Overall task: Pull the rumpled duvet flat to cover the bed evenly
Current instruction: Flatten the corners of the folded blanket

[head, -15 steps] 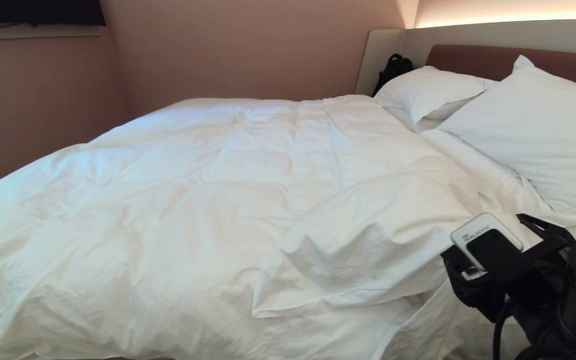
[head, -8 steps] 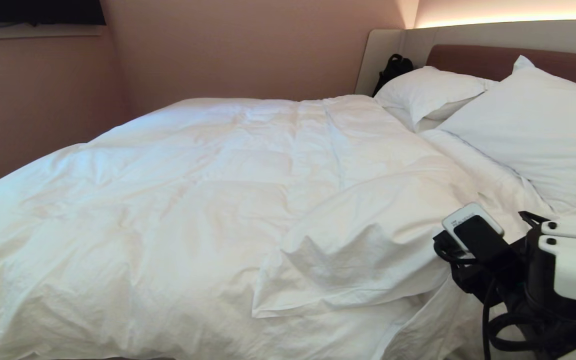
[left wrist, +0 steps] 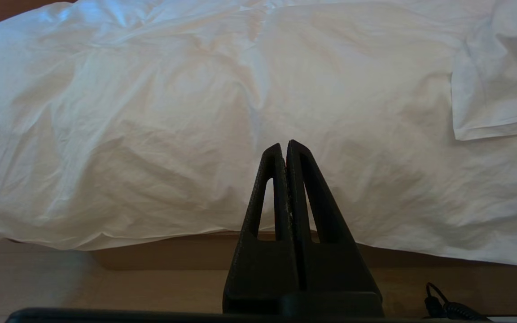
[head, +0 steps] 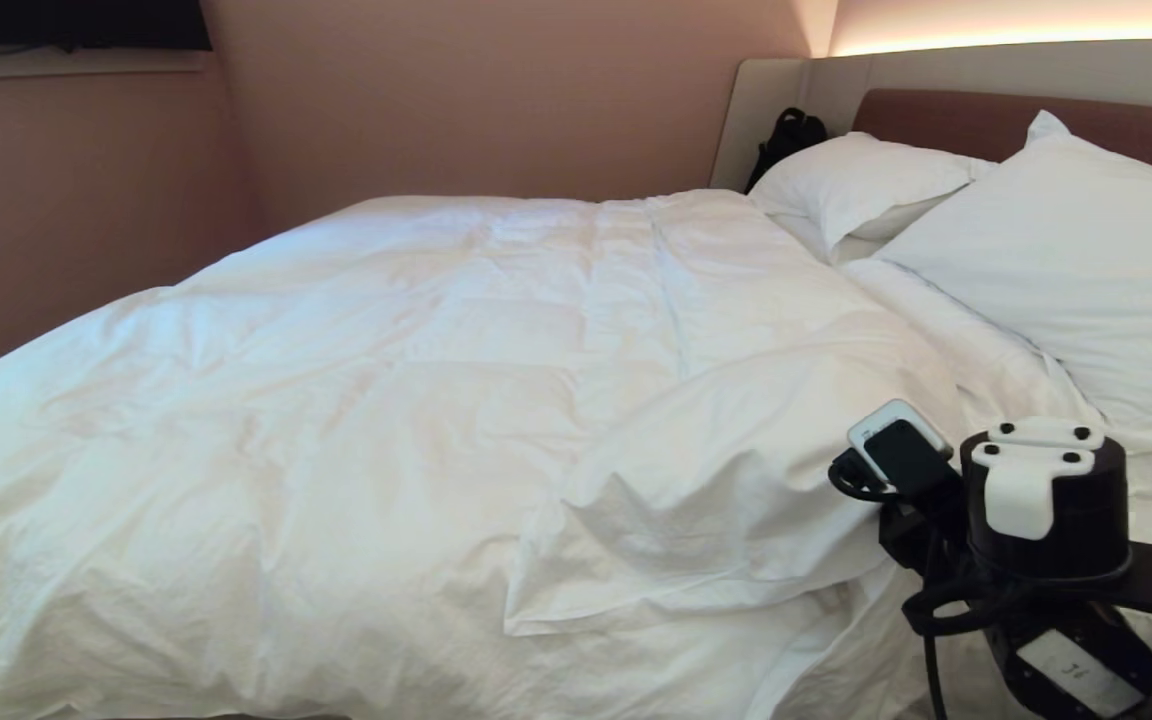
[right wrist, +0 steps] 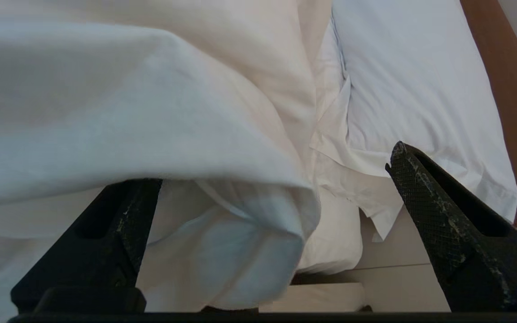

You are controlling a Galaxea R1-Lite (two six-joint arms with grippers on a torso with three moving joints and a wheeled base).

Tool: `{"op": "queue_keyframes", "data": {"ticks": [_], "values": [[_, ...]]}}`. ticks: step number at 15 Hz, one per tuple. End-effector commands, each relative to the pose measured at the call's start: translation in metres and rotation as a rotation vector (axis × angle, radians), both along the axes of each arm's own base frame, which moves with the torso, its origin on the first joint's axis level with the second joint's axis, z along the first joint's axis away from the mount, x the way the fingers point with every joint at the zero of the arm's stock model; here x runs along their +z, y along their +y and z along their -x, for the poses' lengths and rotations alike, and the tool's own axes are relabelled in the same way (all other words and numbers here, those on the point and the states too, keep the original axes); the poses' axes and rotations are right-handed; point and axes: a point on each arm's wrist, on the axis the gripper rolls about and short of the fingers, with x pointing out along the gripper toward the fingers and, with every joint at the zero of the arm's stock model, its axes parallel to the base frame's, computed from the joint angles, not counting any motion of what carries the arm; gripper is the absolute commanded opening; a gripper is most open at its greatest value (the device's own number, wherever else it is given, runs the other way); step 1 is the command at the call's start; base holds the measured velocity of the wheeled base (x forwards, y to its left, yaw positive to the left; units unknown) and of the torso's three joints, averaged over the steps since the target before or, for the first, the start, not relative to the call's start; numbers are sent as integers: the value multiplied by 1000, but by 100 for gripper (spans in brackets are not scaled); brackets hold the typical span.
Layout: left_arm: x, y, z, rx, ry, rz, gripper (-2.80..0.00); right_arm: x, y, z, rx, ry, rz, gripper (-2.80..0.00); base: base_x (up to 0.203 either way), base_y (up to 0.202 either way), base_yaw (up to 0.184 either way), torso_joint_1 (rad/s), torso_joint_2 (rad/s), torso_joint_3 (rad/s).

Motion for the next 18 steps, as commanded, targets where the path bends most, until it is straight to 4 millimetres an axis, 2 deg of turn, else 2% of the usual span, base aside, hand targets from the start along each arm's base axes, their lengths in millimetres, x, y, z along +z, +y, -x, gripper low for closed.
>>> {"op": "queue_keyframes", "data": {"ticks": [1,2,6,18], "values": [[0,0,0,0,0,-1,-280,-12,4,-14,-23,6,10,0,0,0,0,0,0,0],[0,0,0,0,0,-1,-280,-16,6,-17,-28,3,11,0,0,0,0,0,0,0],[0,0,0,0,0,-1,-280,-13,-4,-4,-32,11,42,0,0,0,0,0,0,0],[0,0,0,0,0,-1,-280,-15,-17,14,-19,69,127,0,0,0,0,0,0,0]]}}
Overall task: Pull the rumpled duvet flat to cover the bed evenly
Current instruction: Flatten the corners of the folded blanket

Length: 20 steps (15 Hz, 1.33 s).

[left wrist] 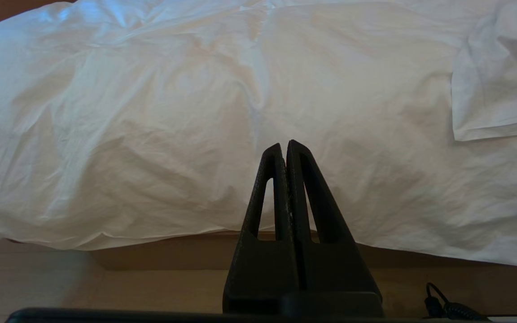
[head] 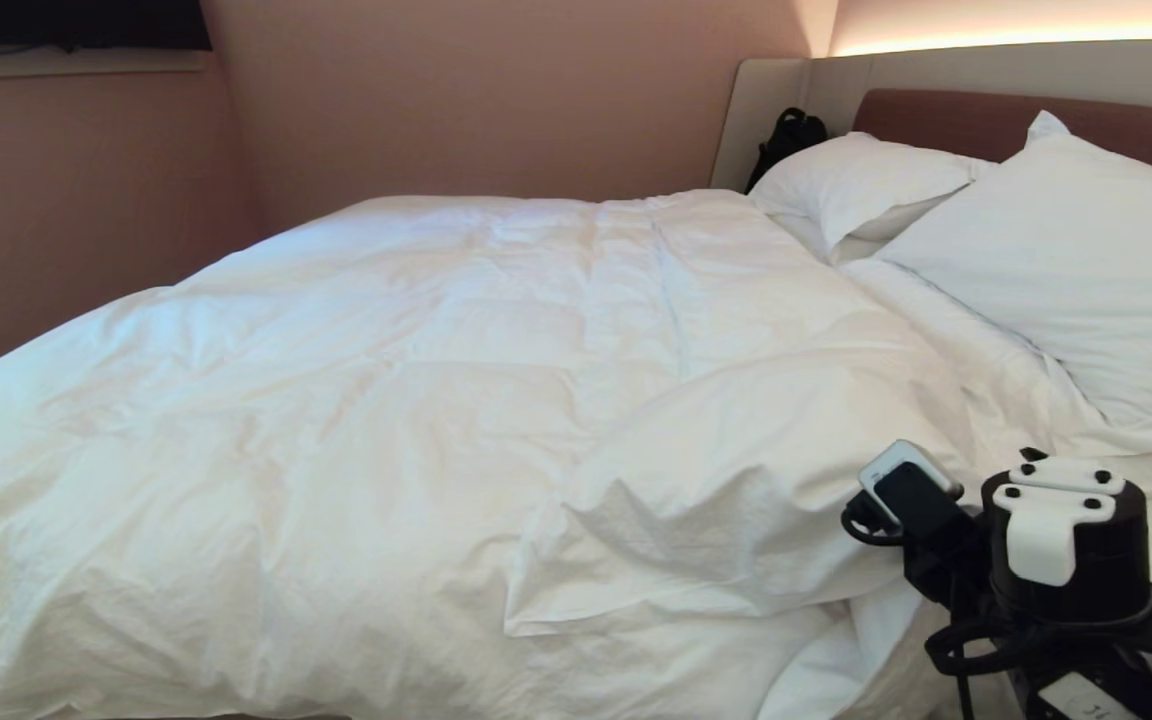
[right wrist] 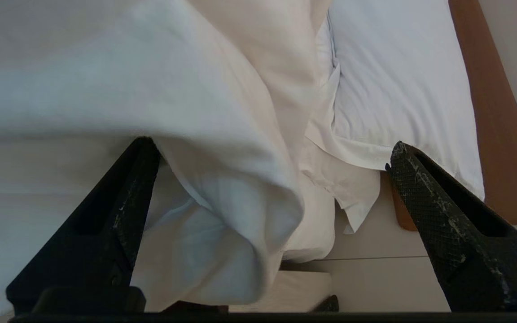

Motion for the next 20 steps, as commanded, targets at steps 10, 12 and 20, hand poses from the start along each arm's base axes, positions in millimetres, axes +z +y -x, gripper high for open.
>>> {"op": "queue_keyframes", "data": {"ticks": [10,12,20], "values": [[0,0,0,0,0,0,-280,43,-59,-39,-306,-125,-52,0,0,0,0,0,0,0],[0,0,0,0,0,0,-280,51,-66,-34,-326,-149,-55,0,0,0,0,0,0,0],[0,0,0,0,0,0,-280,44,-80,-13,-310,-103,-22,0,0,0,0,0,0,0]]}}
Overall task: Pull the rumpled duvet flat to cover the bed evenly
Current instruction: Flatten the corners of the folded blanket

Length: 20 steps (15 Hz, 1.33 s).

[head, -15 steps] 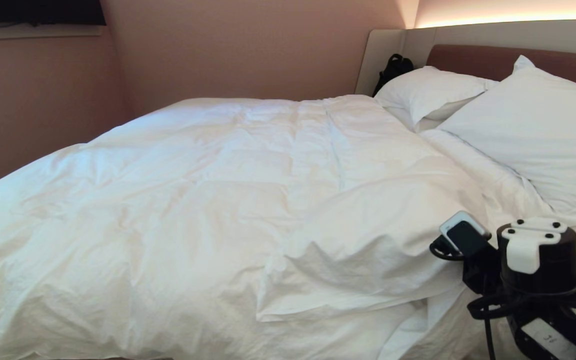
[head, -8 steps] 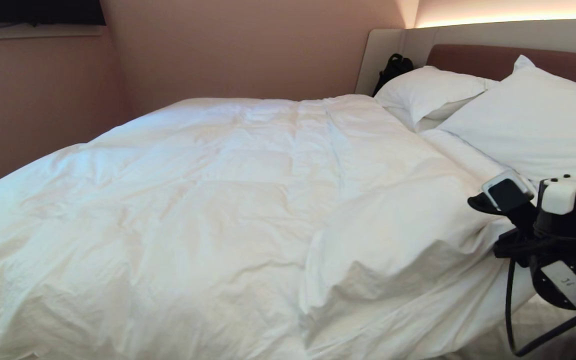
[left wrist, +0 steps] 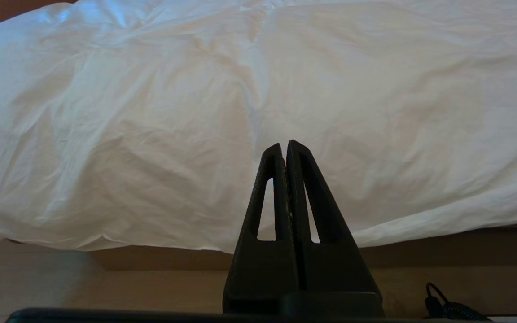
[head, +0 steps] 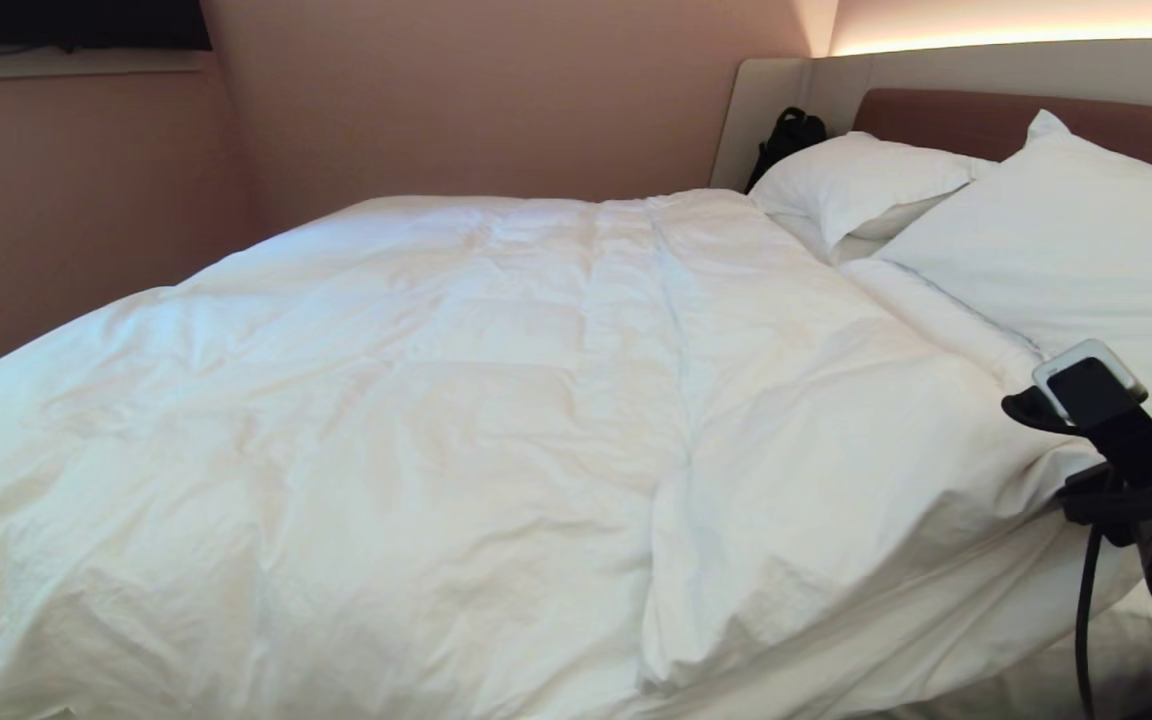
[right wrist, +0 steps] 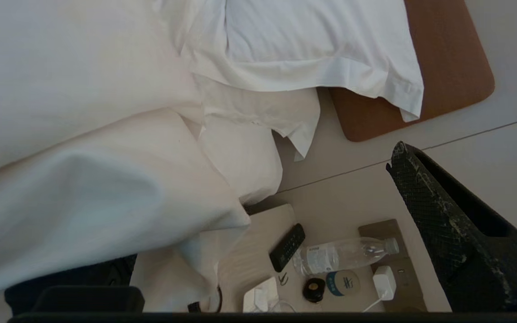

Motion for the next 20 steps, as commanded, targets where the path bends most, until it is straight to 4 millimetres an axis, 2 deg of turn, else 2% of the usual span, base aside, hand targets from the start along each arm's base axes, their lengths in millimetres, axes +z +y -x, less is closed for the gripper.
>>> {"op": "queue_keyframes", "data": {"ticks": [1,4,6,7,11,13,16,20], "values": [[0,0,0,0,0,0,-280,-11,2,5,76,44,-3,0,0,0,0,0,0,0],[0,0,0,0,0,0,-280,-28,3,7,118,97,-20,0,0,0,0,0,0,0],[0,0,0,0,0,0,-280,-31,7,5,144,85,-52,0,0,0,0,0,0,0],[0,0,0,0,0,0,-280,-31,7,5,148,84,-55,-280,0,0,0,0,0,0],[0,0,0,0,0,0,-280,-31,7,9,161,52,-103,-280,0,0,0,0,0,0],[0,0,0,0,0,0,-280,-38,1,26,161,57,-115,-280,0,0,0,0,0,0],[0,0,0,0,0,0,-280,-46,-2,39,209,64,-163,-280,0,0,0,0,0,0],[0,0,0,0,0,0,-280,-63,-10,58,185,85,-204,-280,0,0,0,0,0,0]]}}
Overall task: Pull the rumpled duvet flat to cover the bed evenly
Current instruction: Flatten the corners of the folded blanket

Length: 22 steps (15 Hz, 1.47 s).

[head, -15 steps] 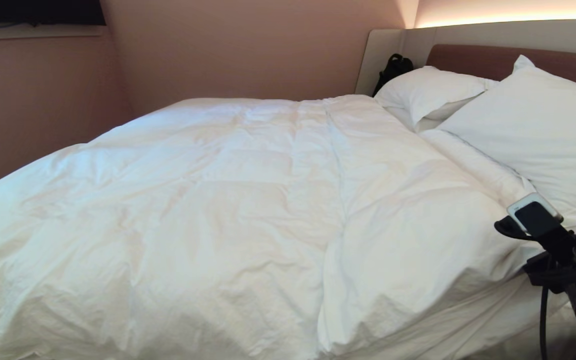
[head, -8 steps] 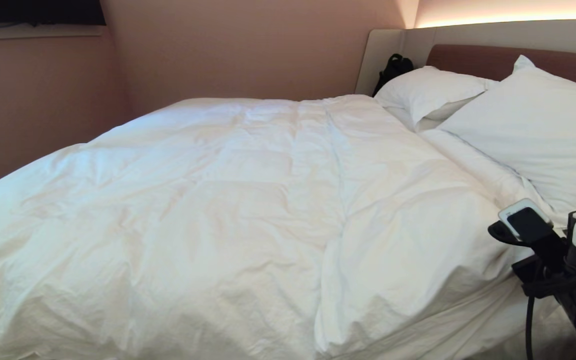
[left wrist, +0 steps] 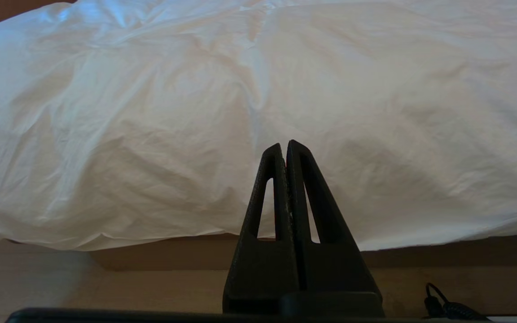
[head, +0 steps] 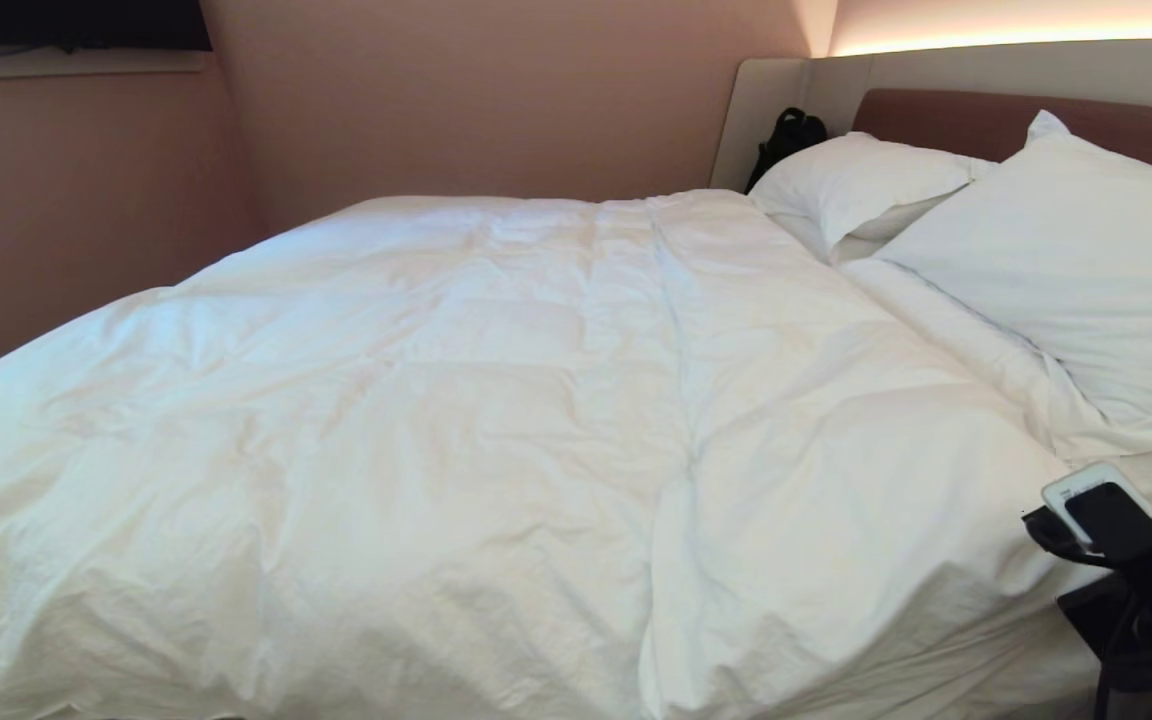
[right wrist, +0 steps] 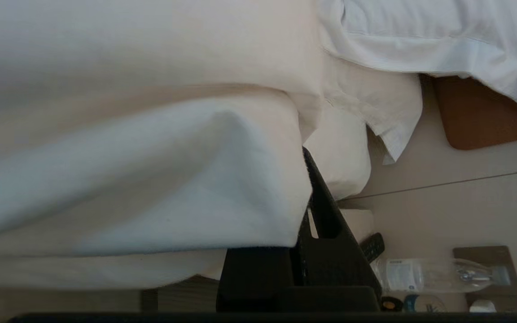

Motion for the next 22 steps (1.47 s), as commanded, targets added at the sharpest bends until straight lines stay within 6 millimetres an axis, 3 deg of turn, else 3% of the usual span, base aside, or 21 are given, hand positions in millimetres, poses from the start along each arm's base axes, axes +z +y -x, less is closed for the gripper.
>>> {"op": "queue_keyframes", "data": {"ticks": [1,9,19,20,22], "values": [[0,0,0,1,0,0,-280,-10,-7,16,-33,-12,-51,-280,0,0,0,0,0,0],[0,0,0,1,0,0,-280,-45,-45,46,-264,125,-138,-280,0,0,0,0,0,0],[0,0,0,1,0,0,-280,-53,-44,50,-178,224,-231,-280,0,0,0,0,0,0],[0,0,0,1,0,0,-280,-54,-44,50,-177,226,-231,0,0,0,0,0,0,0],[0,0,0,1,0,0,-280,-54,-44,52,-172,234,-234,0,0,0,0,0,0,0]]}}
